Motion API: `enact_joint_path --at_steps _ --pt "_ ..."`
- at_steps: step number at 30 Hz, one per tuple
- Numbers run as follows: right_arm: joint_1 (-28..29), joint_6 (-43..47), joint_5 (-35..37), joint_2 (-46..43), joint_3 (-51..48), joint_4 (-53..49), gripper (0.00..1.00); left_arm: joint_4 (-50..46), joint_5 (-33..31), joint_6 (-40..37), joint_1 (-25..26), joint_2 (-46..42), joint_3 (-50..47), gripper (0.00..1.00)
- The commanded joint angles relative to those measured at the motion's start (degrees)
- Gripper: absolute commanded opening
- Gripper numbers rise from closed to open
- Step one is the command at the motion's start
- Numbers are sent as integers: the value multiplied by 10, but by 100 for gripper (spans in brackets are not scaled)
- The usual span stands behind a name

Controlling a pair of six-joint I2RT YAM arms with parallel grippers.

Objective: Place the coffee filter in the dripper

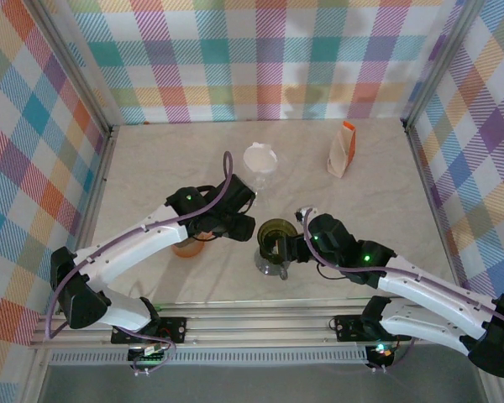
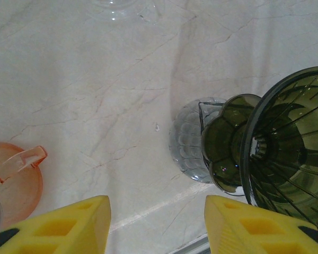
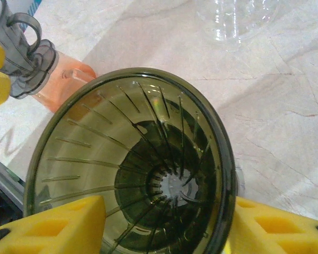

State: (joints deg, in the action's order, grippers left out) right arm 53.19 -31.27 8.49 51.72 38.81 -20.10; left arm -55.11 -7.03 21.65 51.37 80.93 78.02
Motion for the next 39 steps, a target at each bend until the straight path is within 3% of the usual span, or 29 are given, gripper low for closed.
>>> enact_joint_path --at_steps 1,12,16,19,21,27,32,35,39 --pt "-3 -8 -6 2 16 25 56 6 7 7 -7 -17 -3 50" --pt "-2 -14 25 10 29 -8 43 9 10 8 -8 -21 -9 51" --pt "-3 -13 28 17 41 -17 44 10 10 6 -9 -21 -9 51" --pt "-2 -17 30 19 42 -25 55 9 10 8 -10 -23 -12 52" --pt "-2 -18 38 10 38 -24 65 9 8 8 -11 -29 -12 55" --pt "-1 -5 93 -30 60 -53 72 16 3 12 -17 -63 -6 71" --pt "-19 0 171 -33 103 -128 68 28 2 17 -19 -101 0 86" --pt "-53 -1 163 -19 128 -181 60 34 -1 21 -19 -129 0 91" --pt "-54 33 116 -48 105 -188 62 28 -3 23 -18 -158 -4 93"
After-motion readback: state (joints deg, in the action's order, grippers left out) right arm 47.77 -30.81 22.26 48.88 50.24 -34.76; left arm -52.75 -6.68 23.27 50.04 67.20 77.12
